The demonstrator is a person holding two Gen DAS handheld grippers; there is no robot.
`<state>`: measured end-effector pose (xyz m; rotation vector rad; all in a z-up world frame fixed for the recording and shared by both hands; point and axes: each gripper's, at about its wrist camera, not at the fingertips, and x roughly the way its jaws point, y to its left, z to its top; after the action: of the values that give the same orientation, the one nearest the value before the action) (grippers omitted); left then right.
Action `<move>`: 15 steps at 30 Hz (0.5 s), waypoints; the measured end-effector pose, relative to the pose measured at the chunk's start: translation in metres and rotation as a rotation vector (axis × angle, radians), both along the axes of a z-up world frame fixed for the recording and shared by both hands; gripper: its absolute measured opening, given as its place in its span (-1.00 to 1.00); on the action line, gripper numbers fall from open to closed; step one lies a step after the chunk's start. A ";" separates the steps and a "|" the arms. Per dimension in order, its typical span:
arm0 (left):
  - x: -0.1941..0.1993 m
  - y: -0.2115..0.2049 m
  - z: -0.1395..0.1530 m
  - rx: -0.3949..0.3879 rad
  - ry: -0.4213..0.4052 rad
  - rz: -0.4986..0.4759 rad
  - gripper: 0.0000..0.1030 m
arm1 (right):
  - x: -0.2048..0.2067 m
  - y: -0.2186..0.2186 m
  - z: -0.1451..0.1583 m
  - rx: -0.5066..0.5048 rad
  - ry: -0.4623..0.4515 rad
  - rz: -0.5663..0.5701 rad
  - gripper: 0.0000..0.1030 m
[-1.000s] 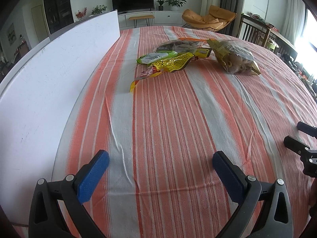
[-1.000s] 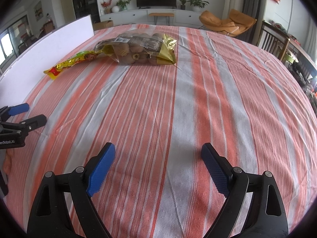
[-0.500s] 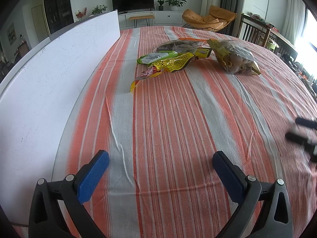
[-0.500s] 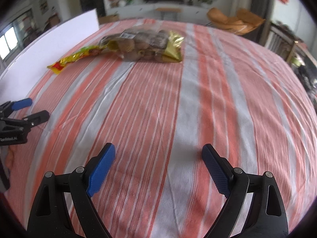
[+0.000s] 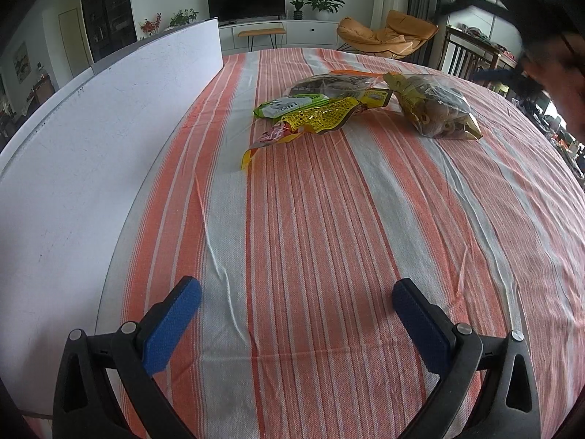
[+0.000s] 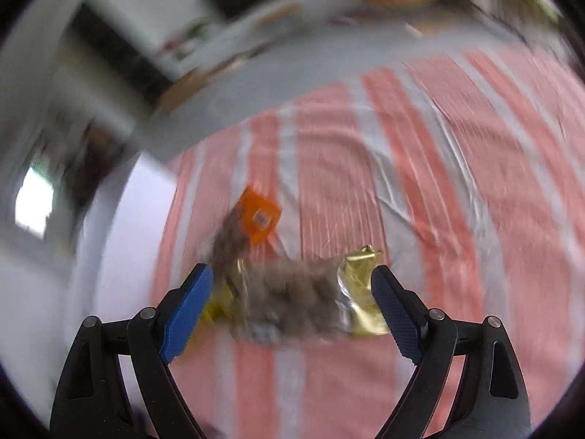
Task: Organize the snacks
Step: 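Grasp the clear gold-labelled potato bag with the right tool and lift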
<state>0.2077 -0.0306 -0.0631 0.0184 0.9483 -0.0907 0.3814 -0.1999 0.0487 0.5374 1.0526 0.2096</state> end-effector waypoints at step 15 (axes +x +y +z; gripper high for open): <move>0.000 0.000 0.000 0.000 0.000 0.001 1.00 | -0.001 0.087 -0.034 -0.050 -0.001 0.674 0.71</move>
<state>0.2075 -0.0305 -0.0631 0.0184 0.9485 -0.0900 0.3802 -0.1125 0.0150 0.1191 1.2076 0.7726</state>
